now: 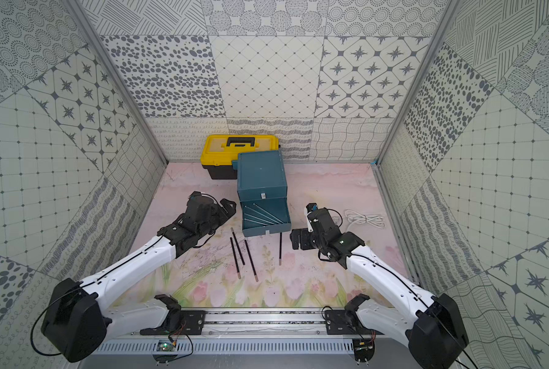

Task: Please place the pencils in the drawer according to their color
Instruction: Close the drawer in the storage box.

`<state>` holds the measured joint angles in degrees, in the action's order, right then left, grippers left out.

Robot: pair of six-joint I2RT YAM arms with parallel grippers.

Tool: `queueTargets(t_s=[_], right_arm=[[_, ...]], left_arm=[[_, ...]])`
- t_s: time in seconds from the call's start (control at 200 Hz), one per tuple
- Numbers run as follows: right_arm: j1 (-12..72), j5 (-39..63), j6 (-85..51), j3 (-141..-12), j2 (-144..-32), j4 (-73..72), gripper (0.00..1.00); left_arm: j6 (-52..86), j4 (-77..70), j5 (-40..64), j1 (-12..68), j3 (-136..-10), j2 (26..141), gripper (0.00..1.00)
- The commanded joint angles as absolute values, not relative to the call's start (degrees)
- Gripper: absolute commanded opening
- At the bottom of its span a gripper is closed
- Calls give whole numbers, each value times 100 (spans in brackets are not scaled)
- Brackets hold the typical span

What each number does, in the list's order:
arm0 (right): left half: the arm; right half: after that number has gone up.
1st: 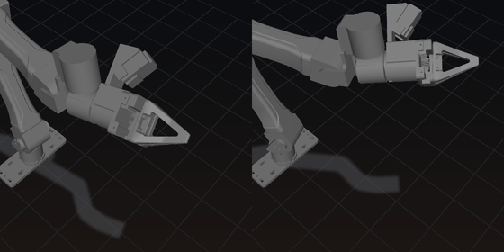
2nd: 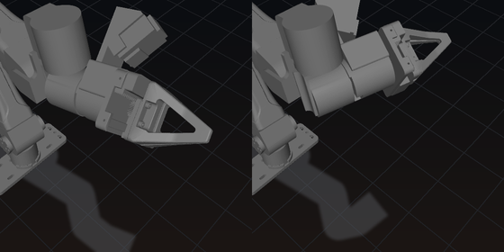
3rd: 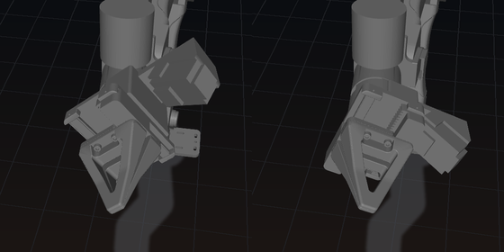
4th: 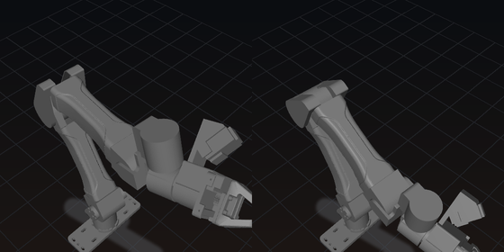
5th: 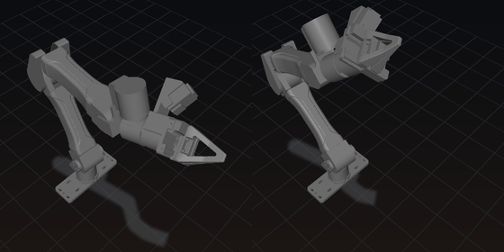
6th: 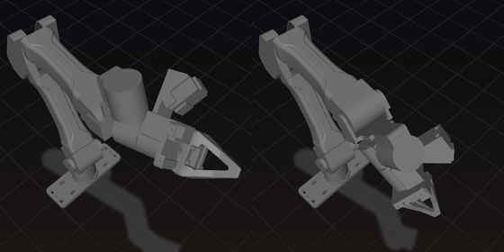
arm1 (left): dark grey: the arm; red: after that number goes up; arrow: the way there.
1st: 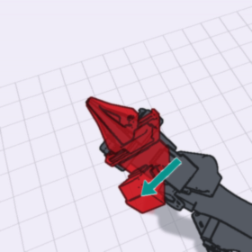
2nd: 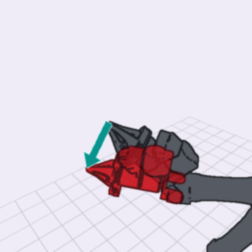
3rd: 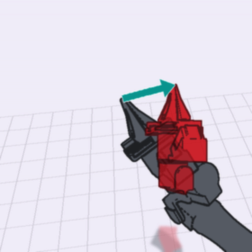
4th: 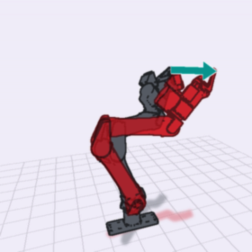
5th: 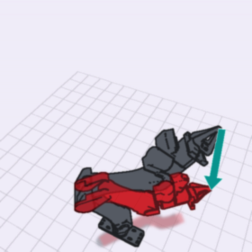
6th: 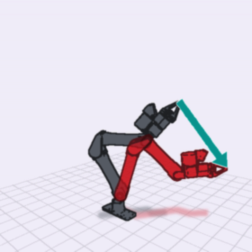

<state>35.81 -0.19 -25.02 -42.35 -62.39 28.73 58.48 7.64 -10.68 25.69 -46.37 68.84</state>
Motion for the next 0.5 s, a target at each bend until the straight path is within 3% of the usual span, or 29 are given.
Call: queueTargets(t_s=[0.0,0.495], right_arm=[[3897,-48,-2924,-4209,-6654,2087,99],[3982,-571,-3589,-4724,-7986,765,99]], left_arm=[[5642,1265,-1257,2530,-4605,6711,99],[5204,1759,-938,2526,-4047,6215,99]])
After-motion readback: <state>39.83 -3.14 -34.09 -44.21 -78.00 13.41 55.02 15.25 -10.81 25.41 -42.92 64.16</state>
